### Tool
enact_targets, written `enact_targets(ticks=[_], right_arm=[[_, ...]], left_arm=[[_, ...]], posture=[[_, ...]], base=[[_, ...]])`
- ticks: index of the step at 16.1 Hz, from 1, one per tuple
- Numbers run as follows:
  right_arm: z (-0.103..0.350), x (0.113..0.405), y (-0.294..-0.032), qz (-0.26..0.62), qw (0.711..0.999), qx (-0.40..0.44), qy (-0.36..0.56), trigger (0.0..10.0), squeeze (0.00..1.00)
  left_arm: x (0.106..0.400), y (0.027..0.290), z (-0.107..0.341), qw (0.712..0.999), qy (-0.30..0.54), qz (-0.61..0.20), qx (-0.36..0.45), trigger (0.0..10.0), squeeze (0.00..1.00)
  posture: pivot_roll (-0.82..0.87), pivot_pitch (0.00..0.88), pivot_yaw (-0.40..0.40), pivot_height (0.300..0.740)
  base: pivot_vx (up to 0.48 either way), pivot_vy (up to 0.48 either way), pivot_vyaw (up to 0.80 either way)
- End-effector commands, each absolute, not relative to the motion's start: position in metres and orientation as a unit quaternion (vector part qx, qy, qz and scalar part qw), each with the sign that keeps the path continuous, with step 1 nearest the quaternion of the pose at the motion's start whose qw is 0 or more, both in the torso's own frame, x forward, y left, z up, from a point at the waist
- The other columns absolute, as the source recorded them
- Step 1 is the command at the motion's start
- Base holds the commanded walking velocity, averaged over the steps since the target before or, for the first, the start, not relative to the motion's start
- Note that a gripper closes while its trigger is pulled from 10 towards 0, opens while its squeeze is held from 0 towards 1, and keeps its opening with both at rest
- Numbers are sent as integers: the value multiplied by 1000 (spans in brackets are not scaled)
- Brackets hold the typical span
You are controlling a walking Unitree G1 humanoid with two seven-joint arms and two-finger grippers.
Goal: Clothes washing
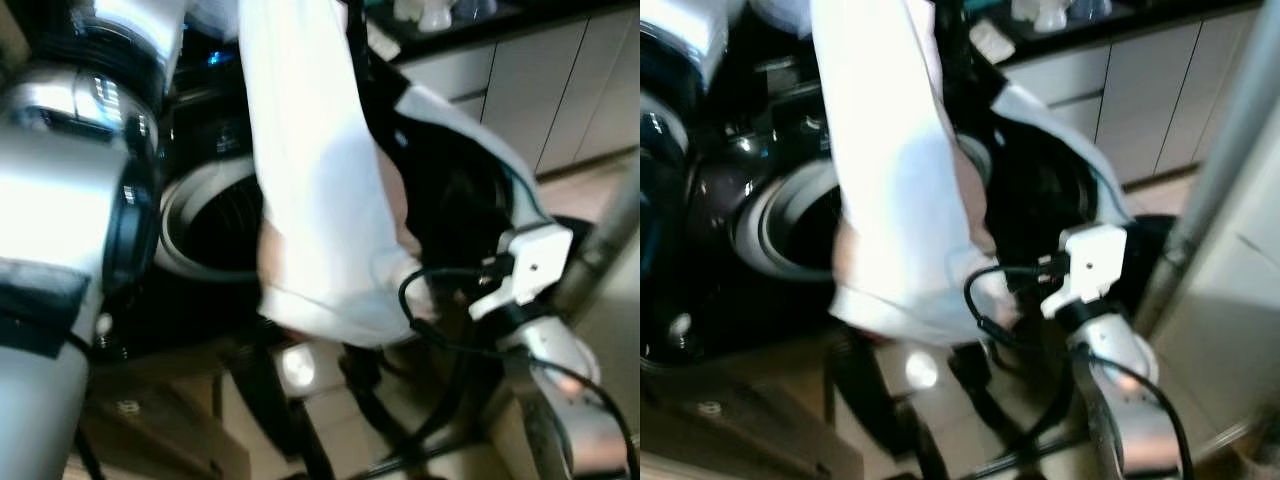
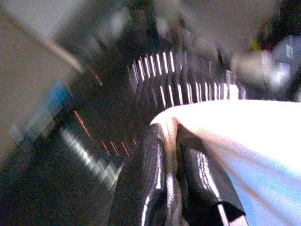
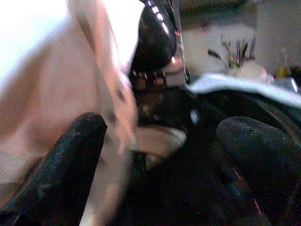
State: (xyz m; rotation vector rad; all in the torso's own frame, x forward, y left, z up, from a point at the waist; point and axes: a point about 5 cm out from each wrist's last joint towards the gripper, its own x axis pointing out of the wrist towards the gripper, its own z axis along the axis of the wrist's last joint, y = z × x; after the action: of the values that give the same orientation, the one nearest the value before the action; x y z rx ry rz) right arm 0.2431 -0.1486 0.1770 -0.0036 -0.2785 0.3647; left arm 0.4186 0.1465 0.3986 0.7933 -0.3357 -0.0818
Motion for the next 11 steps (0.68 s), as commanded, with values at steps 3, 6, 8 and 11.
enact_targets(ticks=[3,6,8,11], right_arm=[[202,243,-139,211,963,23,-163,10000,0],[218,244,-133,231,956,33,-180,10000,0],[221,247,-131,240,953,36,-179,10000,0],[216,251,-130,239,956,38,-166,10000,0]], left_arm=[[425,178,359,924,-70,-37,375,10000,1000],[425,183,343,934,-33,-70,348,10000,1000],[426,178,329,936,-2,-111,334,10000,1000],[426,182,303,952,50,-123,275,10000,1000]], posture=[[-247,36,163,740],[-232,33,149,740],[-218,30,136,740],[-211,31,132,740]], base=[[0,0,0],[0,0,0],[0,0,0],[0,0,0]])
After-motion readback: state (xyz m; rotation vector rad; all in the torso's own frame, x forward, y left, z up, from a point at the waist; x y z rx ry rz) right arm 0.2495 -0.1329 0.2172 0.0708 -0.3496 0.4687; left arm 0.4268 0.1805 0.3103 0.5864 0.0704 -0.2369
